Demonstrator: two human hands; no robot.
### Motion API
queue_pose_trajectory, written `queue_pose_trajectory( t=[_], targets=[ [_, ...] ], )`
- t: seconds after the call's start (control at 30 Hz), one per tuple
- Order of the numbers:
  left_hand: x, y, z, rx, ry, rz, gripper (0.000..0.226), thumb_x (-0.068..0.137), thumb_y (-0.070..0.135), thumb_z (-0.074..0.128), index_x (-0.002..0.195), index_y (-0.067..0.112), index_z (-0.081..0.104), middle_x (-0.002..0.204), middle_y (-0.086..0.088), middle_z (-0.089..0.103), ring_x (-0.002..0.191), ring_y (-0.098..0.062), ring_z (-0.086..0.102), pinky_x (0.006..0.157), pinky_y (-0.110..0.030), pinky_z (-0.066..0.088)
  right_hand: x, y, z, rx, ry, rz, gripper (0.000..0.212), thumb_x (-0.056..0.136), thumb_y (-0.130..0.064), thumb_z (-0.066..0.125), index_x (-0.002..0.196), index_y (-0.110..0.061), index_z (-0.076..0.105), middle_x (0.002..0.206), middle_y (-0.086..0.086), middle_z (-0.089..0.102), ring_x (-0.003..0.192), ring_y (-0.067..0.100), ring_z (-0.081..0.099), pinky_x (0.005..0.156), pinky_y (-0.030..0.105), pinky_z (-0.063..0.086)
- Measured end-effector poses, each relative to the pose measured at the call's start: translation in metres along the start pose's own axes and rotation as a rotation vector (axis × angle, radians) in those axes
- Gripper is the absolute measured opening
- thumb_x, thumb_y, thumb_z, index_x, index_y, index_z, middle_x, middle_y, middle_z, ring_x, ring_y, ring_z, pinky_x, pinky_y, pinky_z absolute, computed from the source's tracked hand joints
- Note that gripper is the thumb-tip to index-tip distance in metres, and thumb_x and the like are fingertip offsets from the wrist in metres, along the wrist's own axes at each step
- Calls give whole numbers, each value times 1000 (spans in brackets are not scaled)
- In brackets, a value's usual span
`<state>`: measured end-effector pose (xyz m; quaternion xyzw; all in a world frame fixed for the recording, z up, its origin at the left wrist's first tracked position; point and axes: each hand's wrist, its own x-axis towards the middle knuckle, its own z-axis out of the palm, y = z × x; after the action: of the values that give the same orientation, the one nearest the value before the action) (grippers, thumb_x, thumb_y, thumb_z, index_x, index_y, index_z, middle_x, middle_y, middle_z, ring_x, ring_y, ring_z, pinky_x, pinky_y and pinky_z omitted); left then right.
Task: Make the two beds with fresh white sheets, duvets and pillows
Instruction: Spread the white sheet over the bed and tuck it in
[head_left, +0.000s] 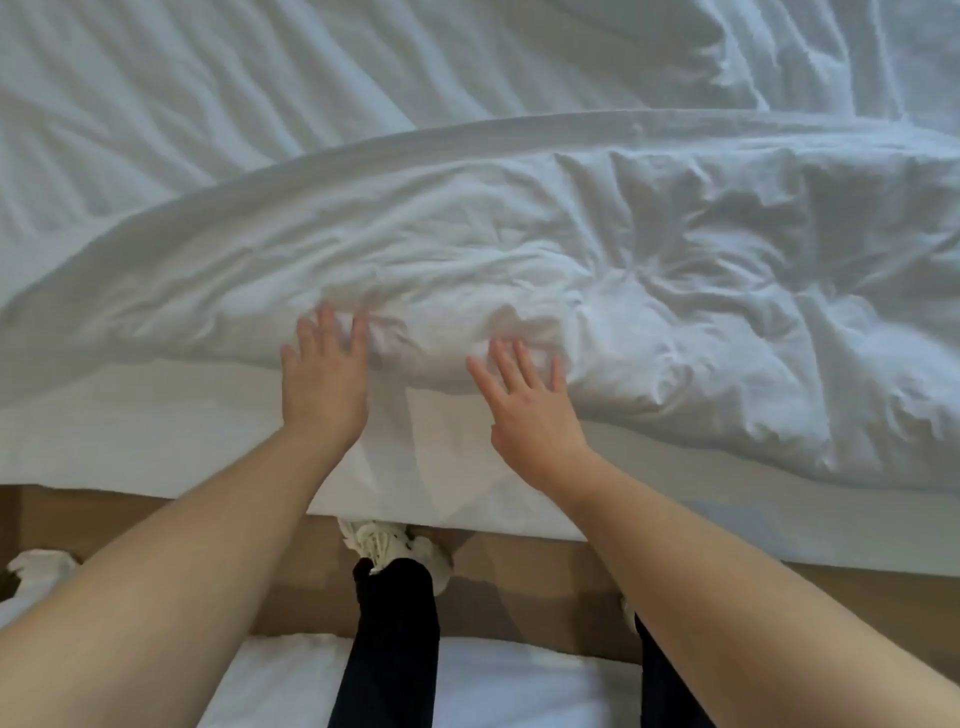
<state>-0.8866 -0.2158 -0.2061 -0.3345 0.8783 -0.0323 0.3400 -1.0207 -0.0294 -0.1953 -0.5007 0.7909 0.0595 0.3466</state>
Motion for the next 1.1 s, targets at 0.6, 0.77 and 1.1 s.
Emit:
queue_pose_trajectory(
  t=[0.6,0.77,1.1],
  targets=[
    [101,-153,35,112,-24,387,32,93,4,47,123,13,52,115,-14,63,104,-34,62,75,-36,42,143,-108,-14,-232,-55,157,41,93,-5,46,131,-17,55,116,14,64,109,35,61,87,37,47],
    [17,-182,57,224,-197,499,36,91,2,47,124,15,48,118,-9,60,106,-28,60,69,-33,41,74,-157,-1,-217,-259,9,42,94,-4,45,132,-19,54,119,10,61,109,29,60,81,33,44],
    [-45,-208,104,-144,-173,183,54,89,17,57,138,15,35,140,-10,38,128,-28,39,95,-41,39,61,-194,31,-1,-368,113,52,94,-14,48,144,-20,33,138,10,44,120,32,50,91,44,46]
  ],
)
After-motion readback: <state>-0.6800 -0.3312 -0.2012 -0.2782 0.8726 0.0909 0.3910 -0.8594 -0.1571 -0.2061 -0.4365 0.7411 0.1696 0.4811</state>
